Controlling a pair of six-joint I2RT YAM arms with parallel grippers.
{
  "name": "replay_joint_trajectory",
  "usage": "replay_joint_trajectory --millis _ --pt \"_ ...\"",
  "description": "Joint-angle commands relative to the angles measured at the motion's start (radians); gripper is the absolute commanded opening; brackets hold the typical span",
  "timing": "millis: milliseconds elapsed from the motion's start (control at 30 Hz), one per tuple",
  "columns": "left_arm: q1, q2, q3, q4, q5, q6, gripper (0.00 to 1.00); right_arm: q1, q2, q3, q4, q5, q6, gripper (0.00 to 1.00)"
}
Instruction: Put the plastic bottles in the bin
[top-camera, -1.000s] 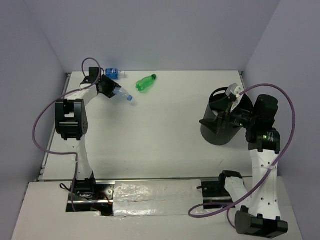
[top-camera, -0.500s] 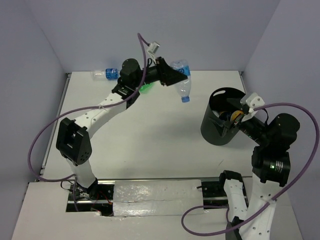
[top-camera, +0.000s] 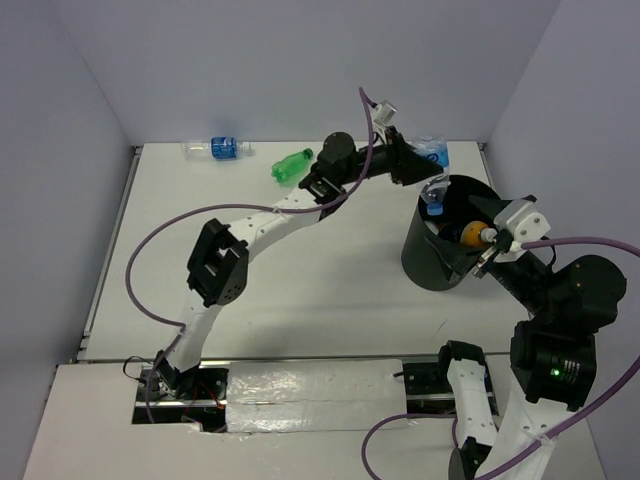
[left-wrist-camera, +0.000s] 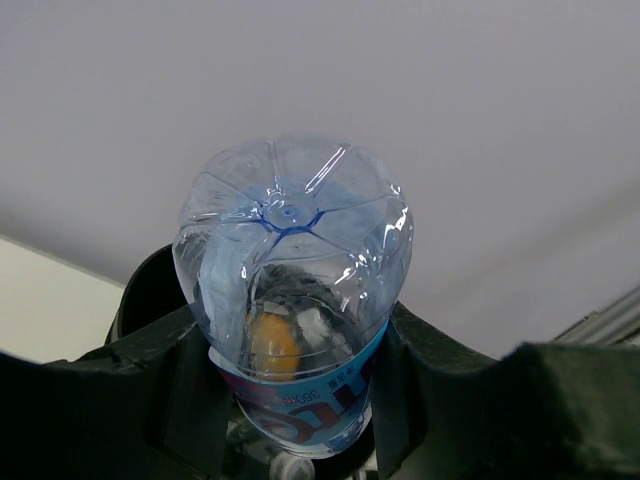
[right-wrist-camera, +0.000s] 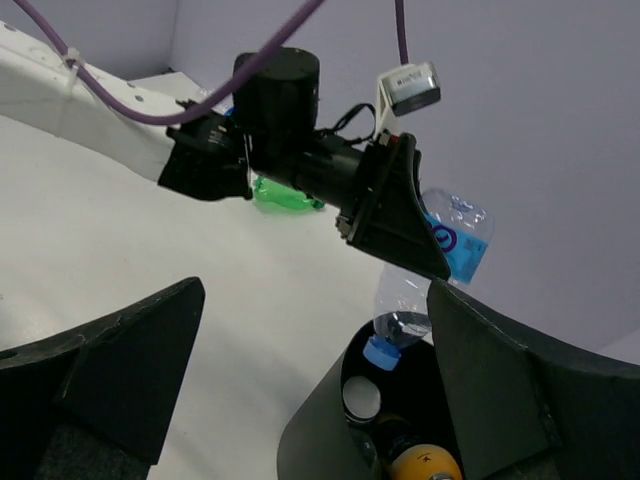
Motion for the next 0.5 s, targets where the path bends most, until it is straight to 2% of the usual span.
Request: replay_joint_trajectory --millis 0,67,133,300,367,467 --pt "-0.038 0.043 0.111 0.052 -0.073 0.031 0.13 -0.004 -0.001 -0.008 -0.015 0.015 -0.005 1.0" --pt "-0.061 0.063 0.137 -0.013 -0.125 0.103 0.15 -0.004 -0.001 -0.025 -0.008 0.016 -0.005 1.0" --pt "-0.081 0.067 0.138 -0.058 -0.159 0.172 0.27 -0.004 0.0 -0.034 -0.003 0.019 -0.01 1.0" --pt "-0.097 0.029 0.069 -0.127 -0.19 0.24 0.67 -0.004 0.005 -0.052 0.012 0.03 -0.018 1.0" --pt "-0.097 0.005 0.058 -0.158 -0.181 0.263 0.79 -0.005 0.012 -0.069 0.028 0.03 -0.01 1.0" --pt "-0.097 -0.025 0.062 -0.195 -0.168 0.278 0.89 -0.005 0.02 -0.078 0.041 0.028 -0.001 1.0"
